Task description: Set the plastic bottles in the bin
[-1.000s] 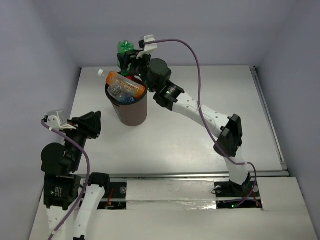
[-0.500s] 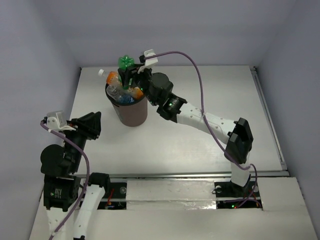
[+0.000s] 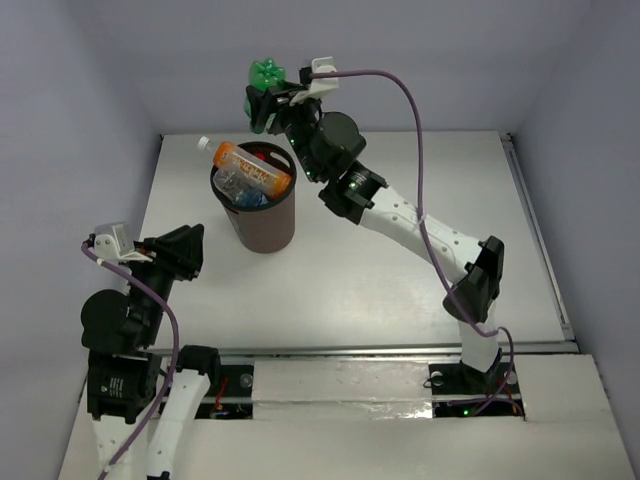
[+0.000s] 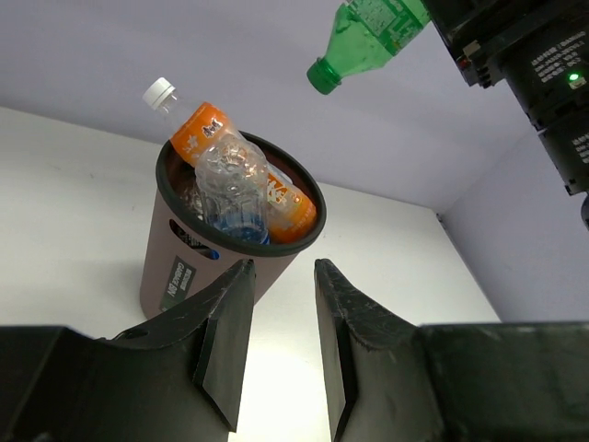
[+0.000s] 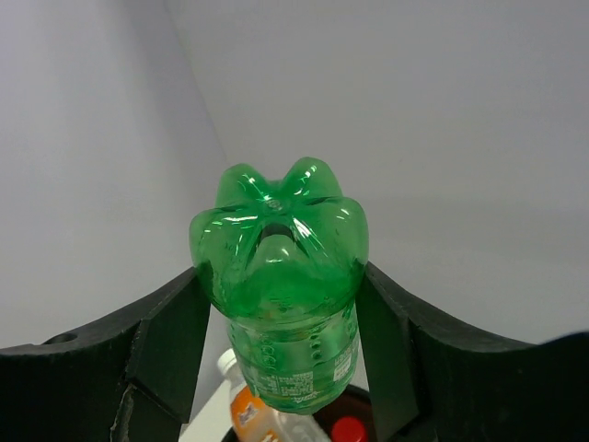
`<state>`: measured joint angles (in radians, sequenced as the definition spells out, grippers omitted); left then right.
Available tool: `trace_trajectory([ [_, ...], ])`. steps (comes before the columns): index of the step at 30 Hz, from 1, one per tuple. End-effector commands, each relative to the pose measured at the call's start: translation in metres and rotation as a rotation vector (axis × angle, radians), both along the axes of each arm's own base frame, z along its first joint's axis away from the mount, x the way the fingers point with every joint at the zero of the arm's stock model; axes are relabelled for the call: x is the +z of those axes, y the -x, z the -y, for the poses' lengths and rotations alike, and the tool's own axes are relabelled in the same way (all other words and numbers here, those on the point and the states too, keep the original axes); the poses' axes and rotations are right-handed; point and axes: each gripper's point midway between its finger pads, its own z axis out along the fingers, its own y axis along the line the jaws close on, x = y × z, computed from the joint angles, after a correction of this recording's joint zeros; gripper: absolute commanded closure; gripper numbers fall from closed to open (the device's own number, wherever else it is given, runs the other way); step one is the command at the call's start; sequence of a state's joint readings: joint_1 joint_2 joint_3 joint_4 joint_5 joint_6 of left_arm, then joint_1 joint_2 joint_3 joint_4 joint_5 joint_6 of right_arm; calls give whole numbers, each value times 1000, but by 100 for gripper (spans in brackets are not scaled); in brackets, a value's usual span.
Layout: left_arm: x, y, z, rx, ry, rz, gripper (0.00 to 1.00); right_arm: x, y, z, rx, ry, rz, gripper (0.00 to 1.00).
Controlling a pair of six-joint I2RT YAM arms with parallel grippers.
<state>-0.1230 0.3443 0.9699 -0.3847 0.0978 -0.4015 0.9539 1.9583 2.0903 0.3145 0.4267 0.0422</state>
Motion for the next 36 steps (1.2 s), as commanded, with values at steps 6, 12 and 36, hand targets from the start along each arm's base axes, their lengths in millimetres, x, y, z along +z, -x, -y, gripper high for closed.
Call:
trace_trajectory([
  [6,10,1,3,-17,5,47,71,-63,-46,-9,-34,95,-106,54],
  [12,6,-2,2,-12,1,40,71,-96,-56,-18,-21,153,-152,53],
  [36,28,5,3,-21,9,88,32,14,24,79,-1,-63,-93,0],
])
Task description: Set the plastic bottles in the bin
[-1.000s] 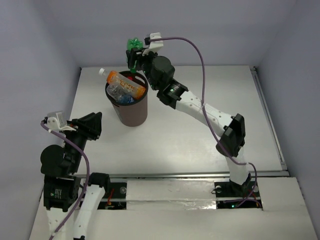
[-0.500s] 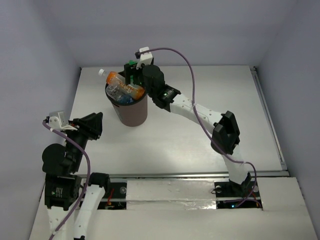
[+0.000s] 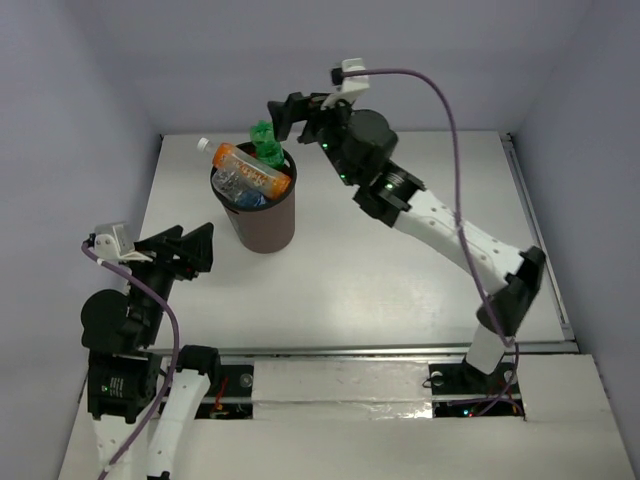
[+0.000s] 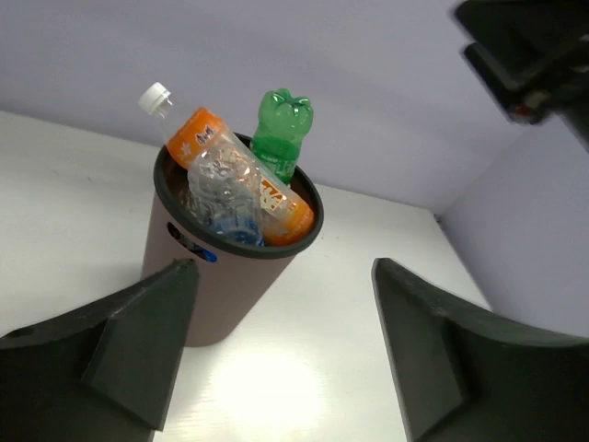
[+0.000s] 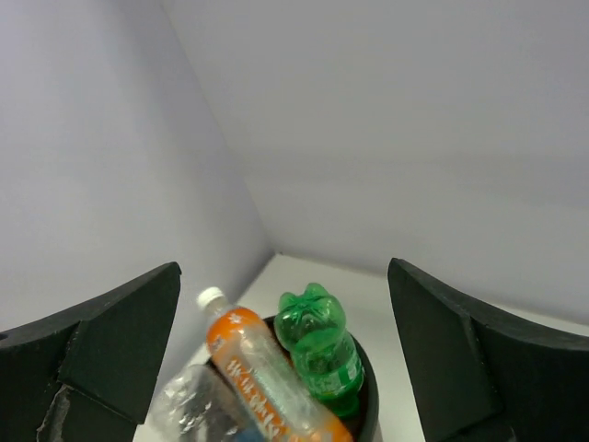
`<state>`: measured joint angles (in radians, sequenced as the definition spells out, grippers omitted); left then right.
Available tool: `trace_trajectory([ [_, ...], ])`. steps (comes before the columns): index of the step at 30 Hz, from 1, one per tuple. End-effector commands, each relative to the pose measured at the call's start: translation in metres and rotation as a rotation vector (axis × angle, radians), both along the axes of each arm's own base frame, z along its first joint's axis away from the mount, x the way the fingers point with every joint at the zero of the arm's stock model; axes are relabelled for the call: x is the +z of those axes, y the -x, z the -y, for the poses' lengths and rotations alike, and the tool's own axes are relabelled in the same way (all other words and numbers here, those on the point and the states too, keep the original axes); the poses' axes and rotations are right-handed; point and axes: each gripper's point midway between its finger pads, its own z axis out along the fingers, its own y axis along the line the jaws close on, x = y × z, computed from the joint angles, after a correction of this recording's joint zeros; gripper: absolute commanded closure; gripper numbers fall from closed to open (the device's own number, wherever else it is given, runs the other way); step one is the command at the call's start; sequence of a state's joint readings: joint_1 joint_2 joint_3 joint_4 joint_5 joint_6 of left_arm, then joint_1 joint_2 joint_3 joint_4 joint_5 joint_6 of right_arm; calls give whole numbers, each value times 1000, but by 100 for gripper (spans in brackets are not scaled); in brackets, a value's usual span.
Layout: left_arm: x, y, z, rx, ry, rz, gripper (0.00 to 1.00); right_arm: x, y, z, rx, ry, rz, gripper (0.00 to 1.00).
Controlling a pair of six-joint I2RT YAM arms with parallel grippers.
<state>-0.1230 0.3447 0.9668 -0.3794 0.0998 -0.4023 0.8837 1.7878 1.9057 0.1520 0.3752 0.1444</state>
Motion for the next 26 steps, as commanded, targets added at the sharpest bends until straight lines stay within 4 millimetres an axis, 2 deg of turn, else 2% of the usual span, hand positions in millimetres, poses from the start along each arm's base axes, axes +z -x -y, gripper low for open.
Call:
trace_trajectory([
  [1,30,8,4,-29,5,97,24,14,26,43,-43,-93,-1,0],
  [2,31,10,4,-32,2,105,1,37,48,73,-52,-157,23,0],
  [4,32,13,4,-30,-10,117,1,32,67,103,-75,-195,13,0],
  [5,31,13,3,-26,-14,116,1,-7,69,116,-117,-173,-53,0],
  [6,30,13,1,-16,-18,111,1,11,95,153,-132,-244,-29,0],
  [7,27,12,-1,-3,-28,103,1,1,102,173,-177,-270,-53,0],
  [8,25,12,-3,4,-30,99,1,-38,106,183,-204,-245,-115,0],
  [9,23,12,-4,9,-35,96,1,-30,127,214,-218,-311,-101,0],
  [11,14,9,-5,19,-36,78,1,-62,138,243,-289,-343,-166,0],
  [12,12,8,-5,19,-38,72,1,-93,141,251,-316,-320,-205,0],
  [13,4,6,-4,16,-39,56,1,-92,155,272,-323,-378,-196,0],
  [14,-2,5,-4,14,-42,43,1,-107,159,282,-352,-390,-226,0],
  [15,-9,4,-3,12,-45,26,1,-131,161,286,-371,-365,-255,0],
  [18,-37,-2,-4,22,-10,-45,1,-148,175,306,-390,-401,-273,0],
  [20,-36,1,2,-13,-3,-23,1,-157,178,312,-402,-396,-283,0],
  [22,-38,0,7,-39,11,-18,1,-158,179,313,-403,-386,-288,0],
  [26,-35,-3,10,-52,25,-20,1,-147,178,309,-401,-337,-297,0],
])
